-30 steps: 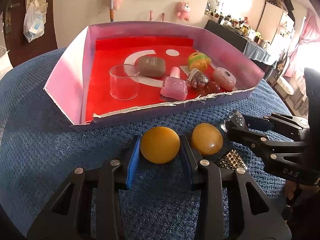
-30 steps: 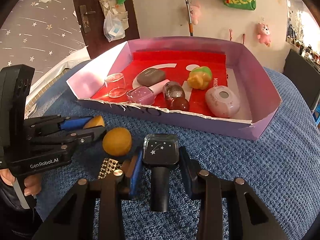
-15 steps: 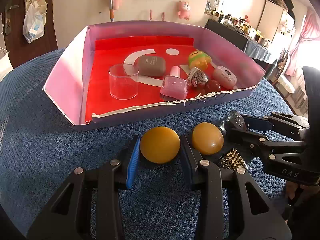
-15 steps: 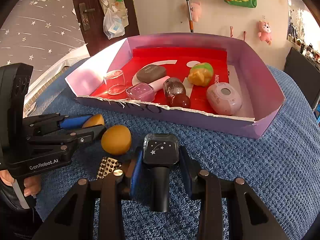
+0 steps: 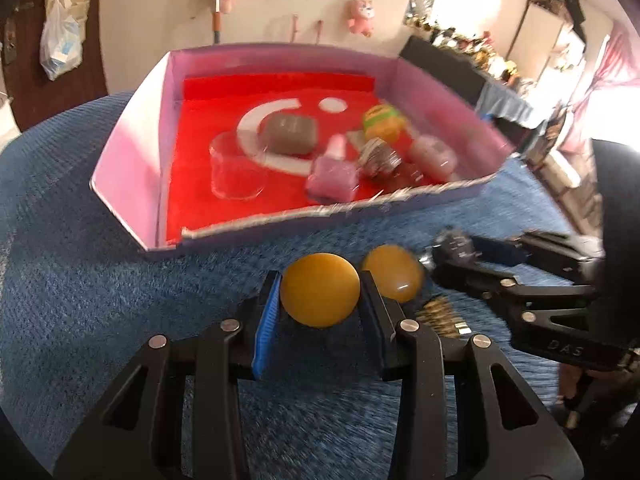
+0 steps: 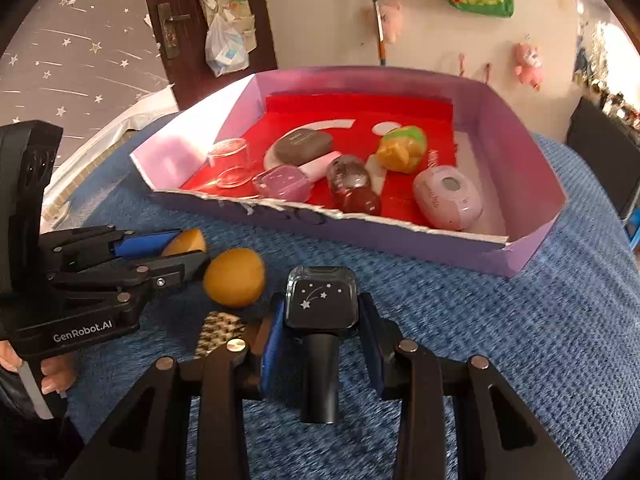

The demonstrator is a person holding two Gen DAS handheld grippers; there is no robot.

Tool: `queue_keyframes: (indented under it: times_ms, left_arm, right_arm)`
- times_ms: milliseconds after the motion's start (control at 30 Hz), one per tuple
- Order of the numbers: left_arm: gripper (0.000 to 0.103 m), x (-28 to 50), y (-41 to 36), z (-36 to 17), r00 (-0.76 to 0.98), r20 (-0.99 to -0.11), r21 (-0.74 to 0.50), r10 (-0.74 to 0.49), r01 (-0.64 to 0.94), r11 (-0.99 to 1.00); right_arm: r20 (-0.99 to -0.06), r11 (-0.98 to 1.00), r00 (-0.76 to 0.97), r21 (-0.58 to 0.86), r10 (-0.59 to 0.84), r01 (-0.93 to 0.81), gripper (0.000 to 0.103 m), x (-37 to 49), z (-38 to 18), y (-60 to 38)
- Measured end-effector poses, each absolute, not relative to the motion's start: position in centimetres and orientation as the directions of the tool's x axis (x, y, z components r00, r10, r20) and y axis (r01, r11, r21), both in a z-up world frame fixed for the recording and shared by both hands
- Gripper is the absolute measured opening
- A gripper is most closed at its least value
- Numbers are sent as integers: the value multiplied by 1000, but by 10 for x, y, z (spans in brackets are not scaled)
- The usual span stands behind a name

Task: Organize rigid objects
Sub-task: 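Carry the orange ball into the box with the left tool while the right tool carries the watch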

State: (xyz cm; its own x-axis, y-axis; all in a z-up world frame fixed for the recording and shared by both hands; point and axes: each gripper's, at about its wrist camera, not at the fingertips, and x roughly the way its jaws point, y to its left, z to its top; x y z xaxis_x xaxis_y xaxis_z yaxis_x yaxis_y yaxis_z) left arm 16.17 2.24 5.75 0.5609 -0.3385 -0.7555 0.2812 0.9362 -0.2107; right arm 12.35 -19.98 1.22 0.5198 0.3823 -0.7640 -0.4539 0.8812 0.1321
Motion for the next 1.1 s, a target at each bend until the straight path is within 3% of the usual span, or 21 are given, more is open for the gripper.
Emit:
queue_keyframes:
  times_ms: [300,467,833,1100]
  left_arm:
    - [36,189,38,128,651,-688,-136,-322,320,938]
    - [36,233,39,137,627,-728,-71,-278,334,940]
    - [36,315,34,101,471,-869,33,-151,361,932]
    - [36,337,24,74,405,-911,87,-78,374,924]
  right_arm:
    - [-676,852,560,206,480,-482,38,145,80,-203]
    - [-659,842,562,217,500,-494,38,183,108,-194]
    - [-780,868,451,226,433,-443,38,302,81,-163]
    - [-857,891,380,177,348,-417,38,343,44,-144]
